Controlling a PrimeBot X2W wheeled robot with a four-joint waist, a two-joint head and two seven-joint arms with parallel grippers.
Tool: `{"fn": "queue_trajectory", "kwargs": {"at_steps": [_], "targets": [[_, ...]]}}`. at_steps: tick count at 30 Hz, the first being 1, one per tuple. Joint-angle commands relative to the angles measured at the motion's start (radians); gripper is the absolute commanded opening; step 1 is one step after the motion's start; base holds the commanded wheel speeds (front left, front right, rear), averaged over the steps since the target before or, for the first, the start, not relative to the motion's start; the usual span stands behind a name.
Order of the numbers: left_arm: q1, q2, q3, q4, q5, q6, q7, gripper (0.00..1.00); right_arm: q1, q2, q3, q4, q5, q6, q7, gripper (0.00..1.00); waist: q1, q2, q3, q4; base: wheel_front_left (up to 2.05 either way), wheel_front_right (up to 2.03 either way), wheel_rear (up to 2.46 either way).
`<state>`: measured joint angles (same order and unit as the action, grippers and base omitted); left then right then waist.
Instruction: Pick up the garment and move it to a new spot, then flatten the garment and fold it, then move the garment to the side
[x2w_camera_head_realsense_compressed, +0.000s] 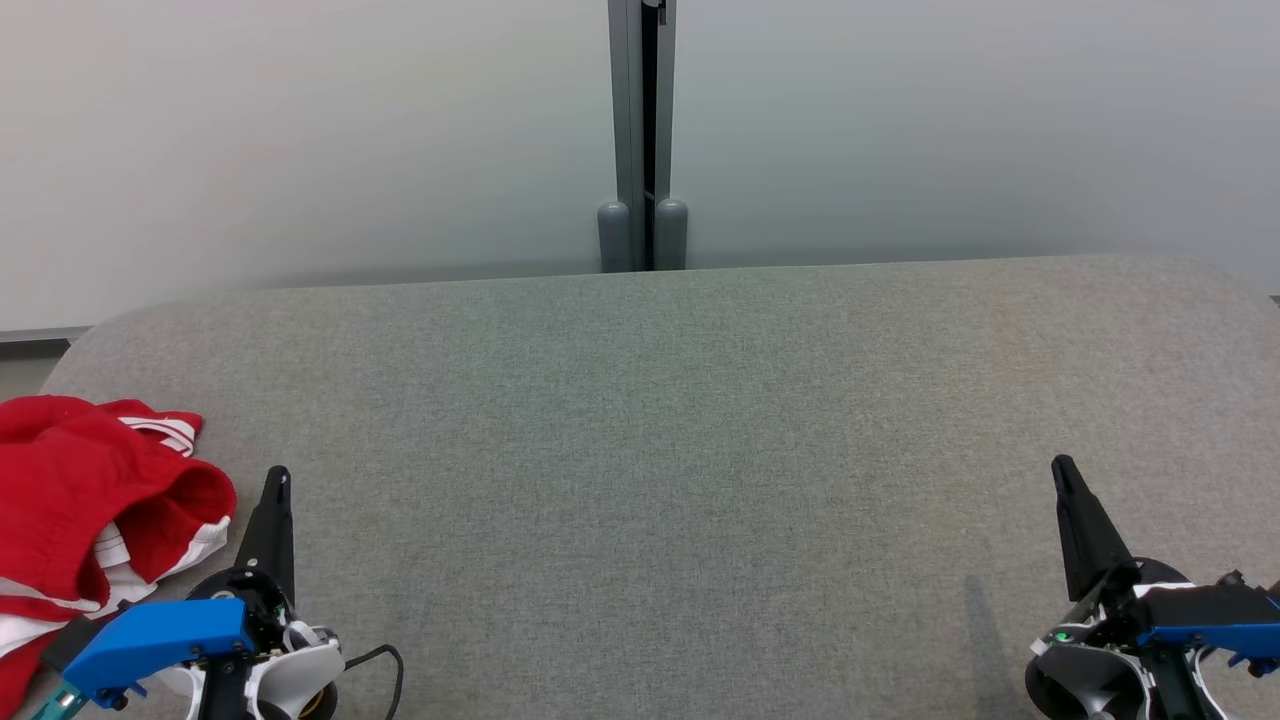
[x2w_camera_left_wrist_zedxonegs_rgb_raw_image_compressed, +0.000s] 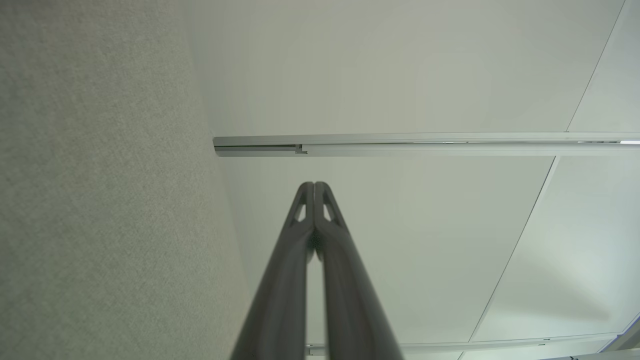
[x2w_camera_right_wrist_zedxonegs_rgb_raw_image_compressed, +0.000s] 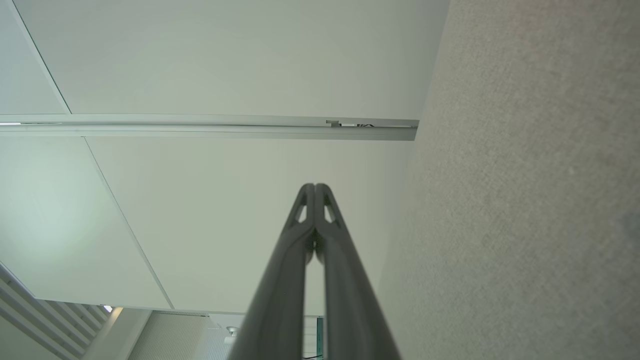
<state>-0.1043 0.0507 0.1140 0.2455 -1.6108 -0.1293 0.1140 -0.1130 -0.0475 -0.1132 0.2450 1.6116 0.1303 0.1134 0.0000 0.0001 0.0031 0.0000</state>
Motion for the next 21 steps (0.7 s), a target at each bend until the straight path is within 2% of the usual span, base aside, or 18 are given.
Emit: {"fn": "queue_trajectory", "kwargs": {"at_steps": [1,21], "targets": [[-0.011,-0.001,0.0,-0.006,-0.003,-0.004,0.002,0.0,0.013,-0.007,-0.002,-0.004,0.001,0.001,0.004,0.0,0.0,-0.0001,0.0,0.0,0.0,0.0,0.0],[-0.011,-0.001,0.0,-0.006,-0.003,-0.004,0.002,0.0,0.013,-0.007,-0.002,-0.004,0.001,0.001,0.004,0.0,0.0,-0.0001,0.0,0.0,0.0,0.0,0.0]]}}
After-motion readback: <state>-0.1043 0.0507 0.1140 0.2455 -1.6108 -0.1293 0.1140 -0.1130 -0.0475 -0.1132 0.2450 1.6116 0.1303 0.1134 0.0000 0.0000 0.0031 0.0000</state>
